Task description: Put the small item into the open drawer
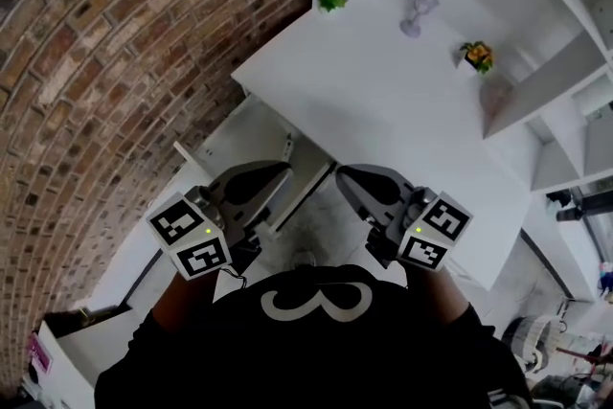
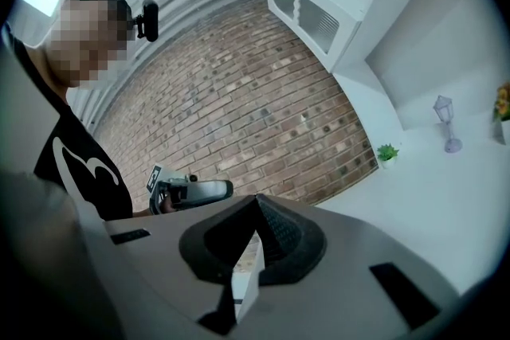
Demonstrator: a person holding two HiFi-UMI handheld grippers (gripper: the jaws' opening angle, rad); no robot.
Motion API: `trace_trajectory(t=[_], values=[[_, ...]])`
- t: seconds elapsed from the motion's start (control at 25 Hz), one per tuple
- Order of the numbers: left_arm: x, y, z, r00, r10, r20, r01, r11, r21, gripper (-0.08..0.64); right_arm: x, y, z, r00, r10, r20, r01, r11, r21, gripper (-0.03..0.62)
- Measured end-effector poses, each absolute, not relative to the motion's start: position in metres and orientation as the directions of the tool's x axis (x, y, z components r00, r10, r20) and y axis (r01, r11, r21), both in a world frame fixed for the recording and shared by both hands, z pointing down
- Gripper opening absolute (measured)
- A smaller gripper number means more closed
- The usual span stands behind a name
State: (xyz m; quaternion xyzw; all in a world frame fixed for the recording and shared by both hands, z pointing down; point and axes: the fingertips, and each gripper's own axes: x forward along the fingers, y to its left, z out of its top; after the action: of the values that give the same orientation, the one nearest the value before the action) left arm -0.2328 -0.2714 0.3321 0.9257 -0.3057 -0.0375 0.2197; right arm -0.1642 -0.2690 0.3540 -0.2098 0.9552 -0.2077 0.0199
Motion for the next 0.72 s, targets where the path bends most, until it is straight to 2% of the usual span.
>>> trace_trajectory(t=[0.36,0.72], values=[[-0.212,-0.270,0.326,0.816,-0.575,0.065,-0.546,-0.728,0.415,0.003,-0.149,-0.270,0.350,-0.919,-0.394,0.024,-0.374,0.850,-0.370,0.008],[-0.204,-0.298,0.327,0.790,-0.601,0.118,-0.591,-0.697,0.405,0.003,-0.150,-0.303,0.337,-0.929,-0.369,0.018,-0.349,0.860,-0.372,0.008]])
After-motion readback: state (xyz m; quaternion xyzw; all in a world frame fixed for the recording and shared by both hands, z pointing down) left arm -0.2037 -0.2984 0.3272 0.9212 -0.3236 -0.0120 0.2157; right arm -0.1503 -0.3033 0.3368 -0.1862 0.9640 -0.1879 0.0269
